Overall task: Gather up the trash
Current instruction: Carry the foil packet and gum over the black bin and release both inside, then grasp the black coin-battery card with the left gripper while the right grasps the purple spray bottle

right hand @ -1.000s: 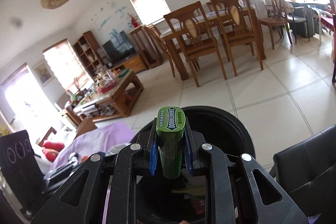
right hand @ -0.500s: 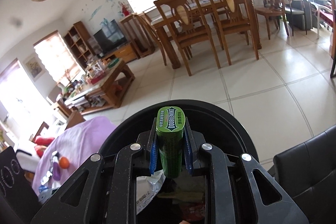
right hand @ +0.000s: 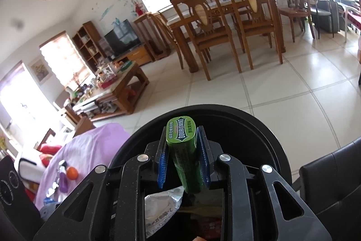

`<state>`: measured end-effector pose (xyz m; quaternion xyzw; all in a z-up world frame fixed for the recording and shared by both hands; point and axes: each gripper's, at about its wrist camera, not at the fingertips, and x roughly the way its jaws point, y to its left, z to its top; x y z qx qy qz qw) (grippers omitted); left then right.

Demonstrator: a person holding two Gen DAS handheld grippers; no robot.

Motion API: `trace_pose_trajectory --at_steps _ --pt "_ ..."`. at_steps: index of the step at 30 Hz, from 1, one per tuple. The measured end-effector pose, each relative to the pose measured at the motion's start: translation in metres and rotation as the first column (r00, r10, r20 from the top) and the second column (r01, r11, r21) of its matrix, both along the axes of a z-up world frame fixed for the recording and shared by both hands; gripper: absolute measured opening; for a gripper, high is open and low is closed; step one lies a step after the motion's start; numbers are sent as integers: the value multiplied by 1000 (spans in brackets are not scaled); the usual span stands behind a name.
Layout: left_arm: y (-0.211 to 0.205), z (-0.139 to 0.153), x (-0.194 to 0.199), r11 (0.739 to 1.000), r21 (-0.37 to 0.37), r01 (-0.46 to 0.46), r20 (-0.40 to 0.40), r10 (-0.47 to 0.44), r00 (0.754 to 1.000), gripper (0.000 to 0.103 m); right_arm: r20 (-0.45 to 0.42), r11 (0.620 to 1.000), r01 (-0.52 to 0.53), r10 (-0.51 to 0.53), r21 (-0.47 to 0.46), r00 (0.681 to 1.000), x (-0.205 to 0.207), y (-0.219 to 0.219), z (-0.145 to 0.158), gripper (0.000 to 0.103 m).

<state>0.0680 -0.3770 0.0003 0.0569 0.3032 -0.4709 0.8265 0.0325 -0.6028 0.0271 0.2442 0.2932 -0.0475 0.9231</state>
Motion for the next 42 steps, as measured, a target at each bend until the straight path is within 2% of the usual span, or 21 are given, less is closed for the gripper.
trace_pose_trajectory --at_steps 1,3,6,8,9,10,12,15,19,23,25,29,33,35,37,40,42 --pt "0 0 -1 1000 5 -5 10 5 1000 12 6 1000 -4 4 1 1000 -1 0 2 31" --pt "-3 1 -1 1000 22 -13 23 13 1000 12 21 1000 -16 16 2 1000 -3 1 7 49" --pt "-7 0 -2 998 56 -29 30 28 999 15 41 1000 -13 13 -2 999 -9 2 13 57" --pt "-8 -1 -2 997 69 -39 36 37 999 41 53 1000 -10 10 5 999 -14 1 16 63" --pt "-7 0 -2 996 70 -57 53 54 997 69 60 1000 -5 5 7 998 -17 1 17 66" --pt "-5 1 -4 995 63 -76 76 71 995 85 65 1000 0 -1 9 998 -19 1 18 68" --pt "-1 6 -6 994 46 -96 118 90 989 89 72 1000 8 -9 15 997 -25 -1 20 76" --pt "1 9 -7 992 51 -118 139 110 984 98 70 999 13 -16 30 997 -32 -1 19 81" --pt "3 11 -7 990 62 -129 142 119 983 98 61 998 20 -24 62 998 -41 -1 17 93" --pt "7 14 -10 988 66 -137 150 126 981 98 55 996 21 -26 87 998 -52 2 17 94" --pt "9 15 -13 987 79 -143 159 129 979 98 42 995 20 -24 95 999 -57 5 19 98" --pt "20 18 -21 981 116 -158 191 134 972 98 -21 994 9 -7 112 1000 -58 14 20 98" --pt "45 21 -25 972 146 -183 209 150 966 98 -84 993 76 -68 92 994 -54 27 20 98" --pt "64 24 -23 966 149 -212 213 178 961 98 -99 994 100 -95 39 991 -52 37 20 98" --pt "86 27 -20 960 141 -240 204 209 956 98 -115 993 81 -92 -91 989 -46 51 21 98" --pt "125 29 -9 943 134 -305 178 280 943 98 -136 948 82 -129 -307 982 -36 79 20 98" --pt "154 29 1 927 126 -352 154 332 930 98 -138 929 82 -140 -362 980 -32 96 17 98"
